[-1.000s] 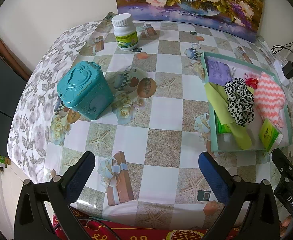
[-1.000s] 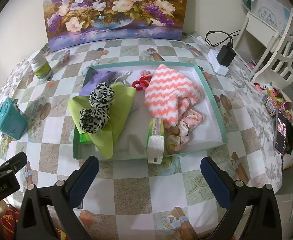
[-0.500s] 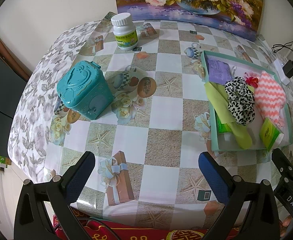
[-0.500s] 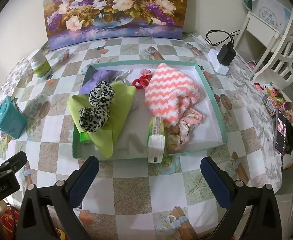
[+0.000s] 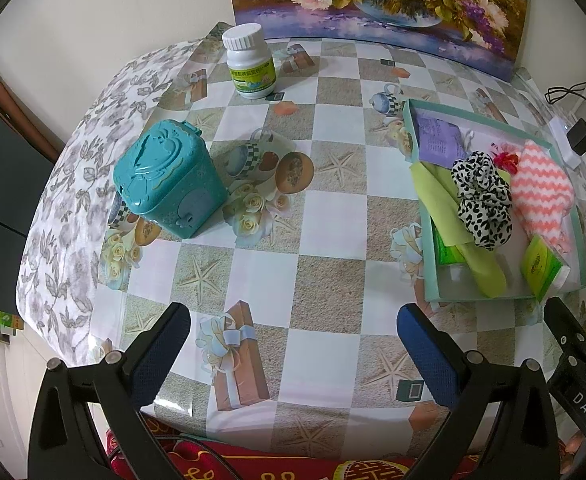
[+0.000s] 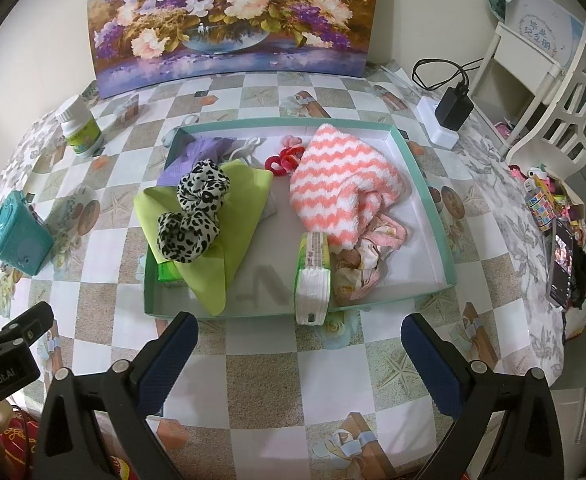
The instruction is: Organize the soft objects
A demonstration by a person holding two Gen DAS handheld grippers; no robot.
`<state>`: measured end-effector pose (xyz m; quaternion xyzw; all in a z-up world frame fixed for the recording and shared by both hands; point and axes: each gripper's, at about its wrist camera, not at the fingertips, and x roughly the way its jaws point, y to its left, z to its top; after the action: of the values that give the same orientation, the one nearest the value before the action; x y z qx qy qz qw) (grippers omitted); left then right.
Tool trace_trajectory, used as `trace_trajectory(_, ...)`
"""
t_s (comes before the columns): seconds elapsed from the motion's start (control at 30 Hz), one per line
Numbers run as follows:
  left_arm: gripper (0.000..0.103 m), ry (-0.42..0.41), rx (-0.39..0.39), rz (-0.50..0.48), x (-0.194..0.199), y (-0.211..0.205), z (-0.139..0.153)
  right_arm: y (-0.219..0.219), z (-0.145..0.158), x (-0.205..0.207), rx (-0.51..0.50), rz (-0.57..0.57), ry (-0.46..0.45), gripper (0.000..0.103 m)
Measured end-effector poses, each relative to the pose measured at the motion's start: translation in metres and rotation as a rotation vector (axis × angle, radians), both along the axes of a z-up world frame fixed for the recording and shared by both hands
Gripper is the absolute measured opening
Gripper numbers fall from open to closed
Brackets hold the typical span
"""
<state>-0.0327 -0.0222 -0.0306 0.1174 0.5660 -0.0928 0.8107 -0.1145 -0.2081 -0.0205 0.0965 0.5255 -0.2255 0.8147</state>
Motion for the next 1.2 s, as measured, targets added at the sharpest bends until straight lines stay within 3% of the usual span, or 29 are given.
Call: trace_trajectory(1.2,0.103,0.014,0.002,0.000,0.0002,0.0021,-0.0029,-0.0004,-0.0024,0.0010,0.000,0.007,0.009,0.103)
